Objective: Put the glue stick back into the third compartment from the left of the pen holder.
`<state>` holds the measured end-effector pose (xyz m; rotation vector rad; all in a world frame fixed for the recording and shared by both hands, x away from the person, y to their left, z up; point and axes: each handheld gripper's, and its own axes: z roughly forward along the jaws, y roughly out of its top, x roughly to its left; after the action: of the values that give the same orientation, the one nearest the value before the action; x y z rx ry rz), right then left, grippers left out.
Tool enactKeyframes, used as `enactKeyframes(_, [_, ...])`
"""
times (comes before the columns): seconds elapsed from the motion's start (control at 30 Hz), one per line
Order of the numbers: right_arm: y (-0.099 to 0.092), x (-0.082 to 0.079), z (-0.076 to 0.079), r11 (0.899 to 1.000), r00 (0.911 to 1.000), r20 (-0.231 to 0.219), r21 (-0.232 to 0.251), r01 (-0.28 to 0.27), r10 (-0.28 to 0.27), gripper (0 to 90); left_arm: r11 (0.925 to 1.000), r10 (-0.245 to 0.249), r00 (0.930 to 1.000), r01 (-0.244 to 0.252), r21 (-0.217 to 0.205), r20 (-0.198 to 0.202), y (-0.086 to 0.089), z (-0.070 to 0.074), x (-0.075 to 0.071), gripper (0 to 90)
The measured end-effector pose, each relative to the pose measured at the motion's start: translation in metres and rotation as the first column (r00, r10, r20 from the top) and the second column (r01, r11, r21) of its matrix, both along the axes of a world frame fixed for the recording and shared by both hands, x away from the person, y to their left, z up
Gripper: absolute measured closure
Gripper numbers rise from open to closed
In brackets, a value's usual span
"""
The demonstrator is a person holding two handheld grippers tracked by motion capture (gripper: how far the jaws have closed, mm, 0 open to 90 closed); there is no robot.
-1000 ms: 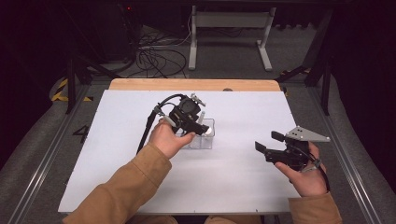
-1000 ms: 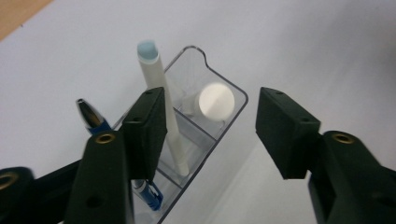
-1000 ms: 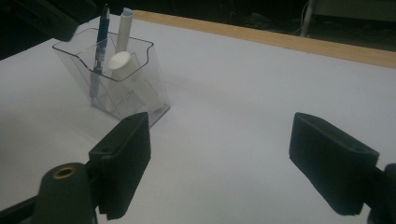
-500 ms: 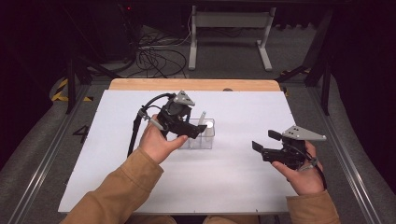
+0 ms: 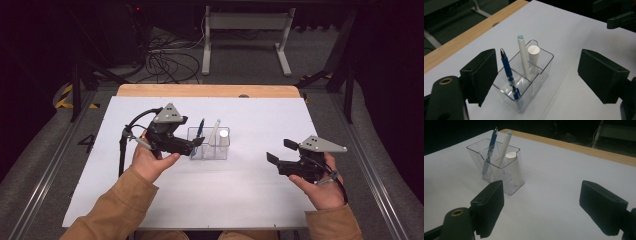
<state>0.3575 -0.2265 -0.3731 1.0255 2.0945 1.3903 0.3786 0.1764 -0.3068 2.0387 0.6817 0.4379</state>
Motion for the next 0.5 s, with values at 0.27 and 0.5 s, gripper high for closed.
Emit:
enactKeyframes(0.27, [0.005,-0.002,0.0,1.0,0.9996,0.014,-0.001,-0.027,0.027,20.0,0.9951,0.064,0.9938,-0.057,-0.081,0.091,0.039,-0.019,-0.018,17.2])
enactKeyframes(0.5, [0.006,-0.002,-0.001,0.999,0.9988,0.012,0.021,-0.047,0.047,20.0,0.9875,0.084,0.9881,-0.065,-0.144,0.129,0.064,-0.037,-0.029,16.5])
